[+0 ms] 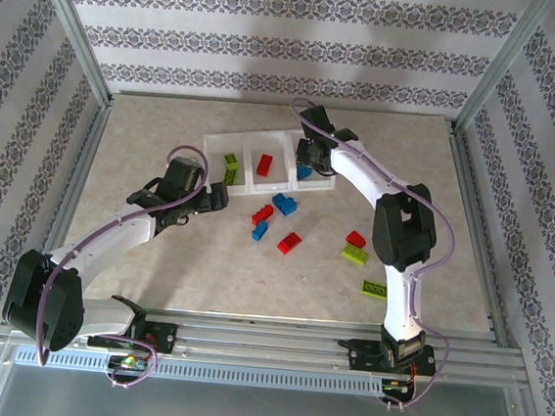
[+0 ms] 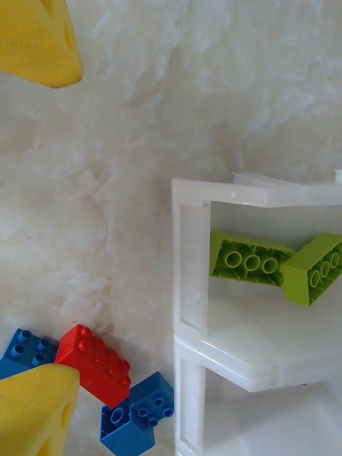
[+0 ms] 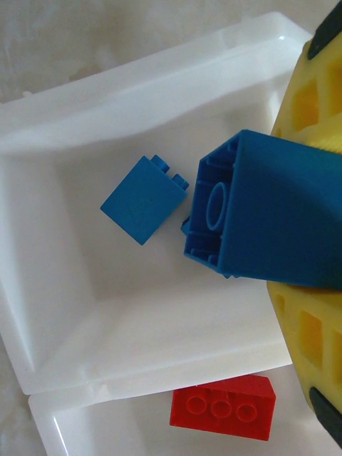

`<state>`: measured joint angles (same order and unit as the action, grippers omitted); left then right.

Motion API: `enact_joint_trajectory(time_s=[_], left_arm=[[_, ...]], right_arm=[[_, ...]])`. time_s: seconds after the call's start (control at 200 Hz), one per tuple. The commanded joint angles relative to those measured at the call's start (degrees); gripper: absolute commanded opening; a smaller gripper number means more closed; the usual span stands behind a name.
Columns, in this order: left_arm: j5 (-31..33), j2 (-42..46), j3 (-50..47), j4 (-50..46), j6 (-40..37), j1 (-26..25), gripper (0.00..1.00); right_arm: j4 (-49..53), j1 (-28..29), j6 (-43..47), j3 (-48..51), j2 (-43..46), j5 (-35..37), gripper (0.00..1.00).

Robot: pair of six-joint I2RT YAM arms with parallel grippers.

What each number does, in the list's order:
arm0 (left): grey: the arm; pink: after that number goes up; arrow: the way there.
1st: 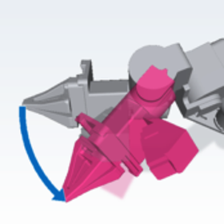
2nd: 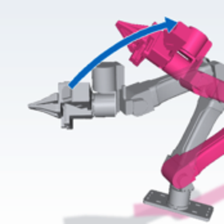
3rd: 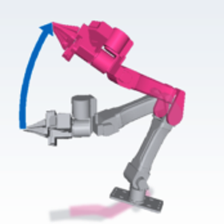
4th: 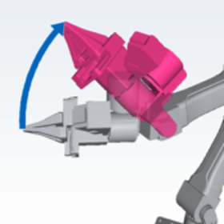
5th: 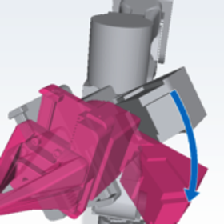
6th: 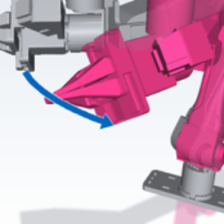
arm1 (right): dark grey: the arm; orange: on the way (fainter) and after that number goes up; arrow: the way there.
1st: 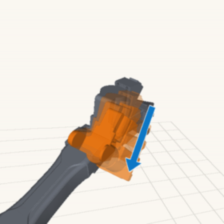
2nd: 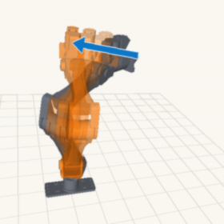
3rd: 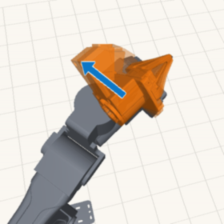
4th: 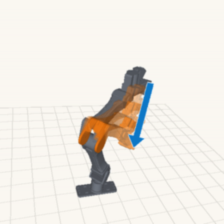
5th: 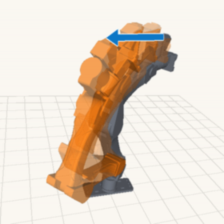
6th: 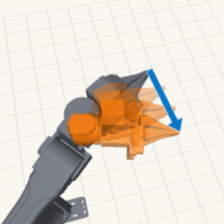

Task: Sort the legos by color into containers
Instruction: Place the lego in the container.

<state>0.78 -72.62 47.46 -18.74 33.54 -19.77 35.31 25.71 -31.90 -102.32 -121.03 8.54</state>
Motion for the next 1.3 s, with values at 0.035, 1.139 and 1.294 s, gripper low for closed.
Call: enact_joint_trajectory(time_s=[0.035,1.139,1.294], left_arm=[[-0.18,1.16,-0.53,0.81,0.56,0.02,1.00],[-2.80,0.51,3.14,0.19,-3.92,-4.40,1.00],[-2.55,-1.30,4.77,1.03,-4.91,-8.12,1.00]], right_arm=[[1.96,-0.49,0.96,-2.17,-1.33,0.70,0.40],[0.68,-0.97,-4.75,23.66,24.05,4.17,0.87],[1.40,-1.28,-6.66,31.13,30.46,5.54,0.98]])
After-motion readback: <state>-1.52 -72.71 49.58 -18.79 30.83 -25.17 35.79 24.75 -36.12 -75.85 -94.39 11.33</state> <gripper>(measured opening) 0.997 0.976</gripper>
